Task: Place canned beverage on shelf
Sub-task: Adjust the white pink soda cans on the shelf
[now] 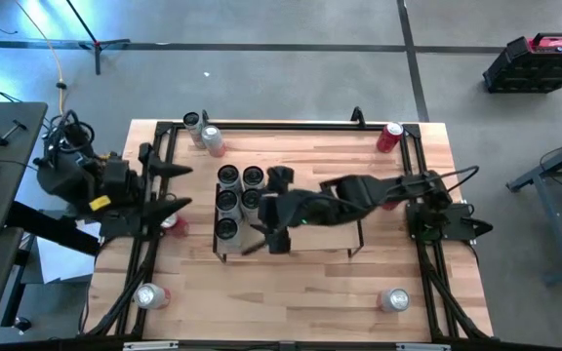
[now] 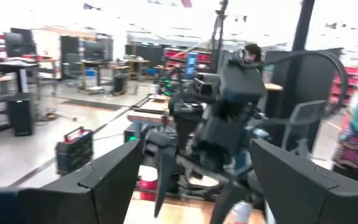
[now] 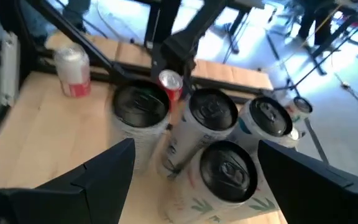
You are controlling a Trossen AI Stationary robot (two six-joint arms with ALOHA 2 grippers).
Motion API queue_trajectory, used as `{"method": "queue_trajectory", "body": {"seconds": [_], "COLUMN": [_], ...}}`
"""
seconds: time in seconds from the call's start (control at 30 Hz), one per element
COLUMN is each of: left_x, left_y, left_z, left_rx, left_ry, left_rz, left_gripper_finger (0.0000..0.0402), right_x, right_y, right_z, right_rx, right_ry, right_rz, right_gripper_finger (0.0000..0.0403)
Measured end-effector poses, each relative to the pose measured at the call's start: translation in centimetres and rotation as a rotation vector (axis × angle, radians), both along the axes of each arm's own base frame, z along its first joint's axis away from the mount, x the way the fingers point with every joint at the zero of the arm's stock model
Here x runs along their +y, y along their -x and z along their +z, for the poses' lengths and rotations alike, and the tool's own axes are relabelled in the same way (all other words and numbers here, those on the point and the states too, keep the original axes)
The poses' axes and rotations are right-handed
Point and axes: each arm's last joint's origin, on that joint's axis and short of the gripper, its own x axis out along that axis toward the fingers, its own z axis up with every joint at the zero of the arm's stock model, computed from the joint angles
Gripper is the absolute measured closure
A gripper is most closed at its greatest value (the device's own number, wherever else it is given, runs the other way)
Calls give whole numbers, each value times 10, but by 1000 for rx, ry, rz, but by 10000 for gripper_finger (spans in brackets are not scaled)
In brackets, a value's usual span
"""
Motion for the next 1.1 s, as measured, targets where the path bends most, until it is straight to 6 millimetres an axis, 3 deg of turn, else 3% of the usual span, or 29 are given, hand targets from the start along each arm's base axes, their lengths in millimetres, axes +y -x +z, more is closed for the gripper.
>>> {"method": "queue_trajectory", "body": {"seconds": [0.17,0.5,0.63,0.83,1.1], "left_x": [7,12,15,28,31], "left_y": [-7,-17,-17,-2,3], "left_z": [-4,-8,-7,-1,-2], "left_rx": [27,59,64,25,37], "left_ry": [-11,-49,-86,-44,-54], "left_rz": [53,126,145,144,144], "left_gripper_finger": [111,111,111,111,111], "right_x": [-20,-33,-33,-26,-25], "right_y": [-12,-20,-21,-19,-18], "right_z": [-9,-24,-31,-29,-26], "right_rx": [42,109,135,128,118], "right_ry": [-41,-34,-30,-21,-7], "right_rz": [43,103,100,119,133], "right_gripper_finger": [80,80,80,80,80]}}
